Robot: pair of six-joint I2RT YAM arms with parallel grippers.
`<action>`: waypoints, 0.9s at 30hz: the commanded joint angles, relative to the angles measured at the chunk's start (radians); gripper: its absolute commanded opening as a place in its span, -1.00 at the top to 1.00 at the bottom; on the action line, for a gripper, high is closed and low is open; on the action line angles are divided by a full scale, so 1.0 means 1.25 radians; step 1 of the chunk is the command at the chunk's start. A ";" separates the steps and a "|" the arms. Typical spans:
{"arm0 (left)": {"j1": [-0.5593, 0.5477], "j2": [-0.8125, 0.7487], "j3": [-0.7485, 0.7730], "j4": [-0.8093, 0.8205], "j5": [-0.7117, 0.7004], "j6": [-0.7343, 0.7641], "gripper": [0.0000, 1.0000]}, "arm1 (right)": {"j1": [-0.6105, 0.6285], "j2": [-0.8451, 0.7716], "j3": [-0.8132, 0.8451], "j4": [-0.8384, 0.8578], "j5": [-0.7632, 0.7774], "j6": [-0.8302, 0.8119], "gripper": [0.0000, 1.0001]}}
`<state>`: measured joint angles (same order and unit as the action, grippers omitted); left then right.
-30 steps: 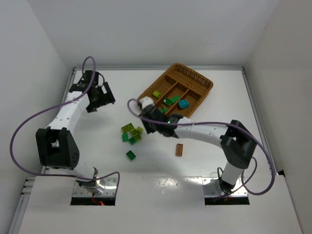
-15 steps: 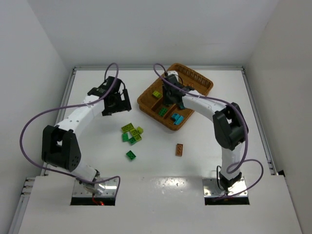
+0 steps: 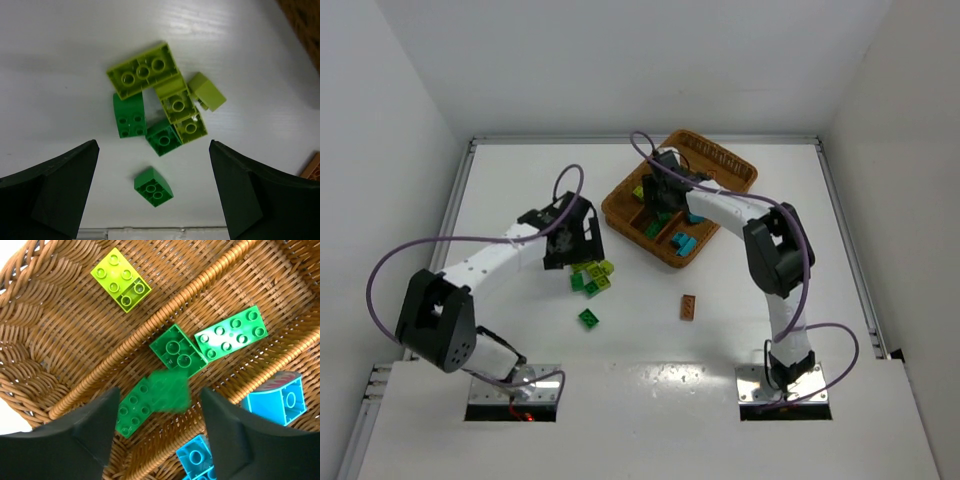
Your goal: Sort the legos into containers by color
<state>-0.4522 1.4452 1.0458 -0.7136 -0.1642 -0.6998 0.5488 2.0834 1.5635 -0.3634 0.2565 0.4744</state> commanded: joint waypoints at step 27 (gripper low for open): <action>-0.181 -0.020 -0.318 0.135 0.081 -0.481 -0.24 | 0.003 -0.324 -0.209 0.029 0.030 0.023 -0.42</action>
<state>-0.6525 1.3960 0.6621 -0.5667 -0.0811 -1.2610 0.5491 1.7287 1.3098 -0.3248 0.2874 0.4801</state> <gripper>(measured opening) 0.644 0.709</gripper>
